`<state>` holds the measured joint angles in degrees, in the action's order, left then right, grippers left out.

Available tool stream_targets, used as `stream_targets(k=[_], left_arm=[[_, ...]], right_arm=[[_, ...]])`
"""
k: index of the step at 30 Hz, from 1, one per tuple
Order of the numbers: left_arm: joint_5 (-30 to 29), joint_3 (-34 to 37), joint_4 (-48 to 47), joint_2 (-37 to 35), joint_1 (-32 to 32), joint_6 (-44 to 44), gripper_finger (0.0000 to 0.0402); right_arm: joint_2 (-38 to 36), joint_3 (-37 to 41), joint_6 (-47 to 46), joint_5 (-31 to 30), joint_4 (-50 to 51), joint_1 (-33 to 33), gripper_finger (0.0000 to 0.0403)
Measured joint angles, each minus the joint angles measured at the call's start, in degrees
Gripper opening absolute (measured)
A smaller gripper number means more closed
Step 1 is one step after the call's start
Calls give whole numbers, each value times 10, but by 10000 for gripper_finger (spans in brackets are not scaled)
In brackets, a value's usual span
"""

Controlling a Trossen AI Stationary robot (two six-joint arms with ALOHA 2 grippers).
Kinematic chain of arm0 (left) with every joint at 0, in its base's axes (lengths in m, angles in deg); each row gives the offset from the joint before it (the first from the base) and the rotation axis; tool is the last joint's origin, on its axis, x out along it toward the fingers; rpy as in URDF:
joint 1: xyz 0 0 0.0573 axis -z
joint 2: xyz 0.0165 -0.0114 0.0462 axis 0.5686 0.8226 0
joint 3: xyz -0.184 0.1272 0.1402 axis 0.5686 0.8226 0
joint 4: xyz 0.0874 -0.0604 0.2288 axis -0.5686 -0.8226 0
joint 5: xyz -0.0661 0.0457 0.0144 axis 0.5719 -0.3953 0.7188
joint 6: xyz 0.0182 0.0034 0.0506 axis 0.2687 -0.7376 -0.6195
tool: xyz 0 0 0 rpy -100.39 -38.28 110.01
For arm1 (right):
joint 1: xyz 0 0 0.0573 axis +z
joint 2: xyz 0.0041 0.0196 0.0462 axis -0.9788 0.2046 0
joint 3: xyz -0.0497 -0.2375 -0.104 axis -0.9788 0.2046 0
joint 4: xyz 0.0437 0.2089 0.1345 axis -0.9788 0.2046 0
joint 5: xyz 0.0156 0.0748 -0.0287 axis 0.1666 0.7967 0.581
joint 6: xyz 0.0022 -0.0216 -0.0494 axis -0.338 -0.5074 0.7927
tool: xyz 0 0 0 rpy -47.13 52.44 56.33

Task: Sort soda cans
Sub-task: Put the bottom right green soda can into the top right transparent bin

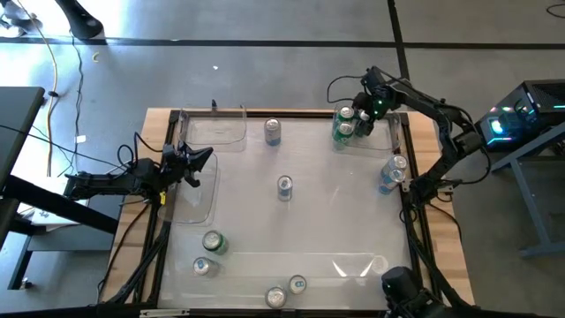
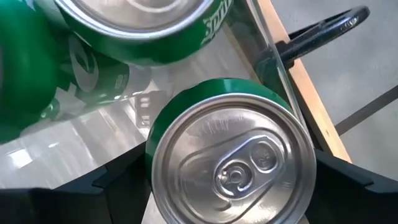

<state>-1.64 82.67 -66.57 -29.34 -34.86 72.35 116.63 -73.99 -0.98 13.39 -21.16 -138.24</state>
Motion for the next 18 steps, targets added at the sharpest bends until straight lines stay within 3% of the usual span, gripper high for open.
stream_targets(k=[18], left_arm=[[0,0,0,0,0,0,10]], right_arm=[[0,0,-26,2,-6,0,323]])
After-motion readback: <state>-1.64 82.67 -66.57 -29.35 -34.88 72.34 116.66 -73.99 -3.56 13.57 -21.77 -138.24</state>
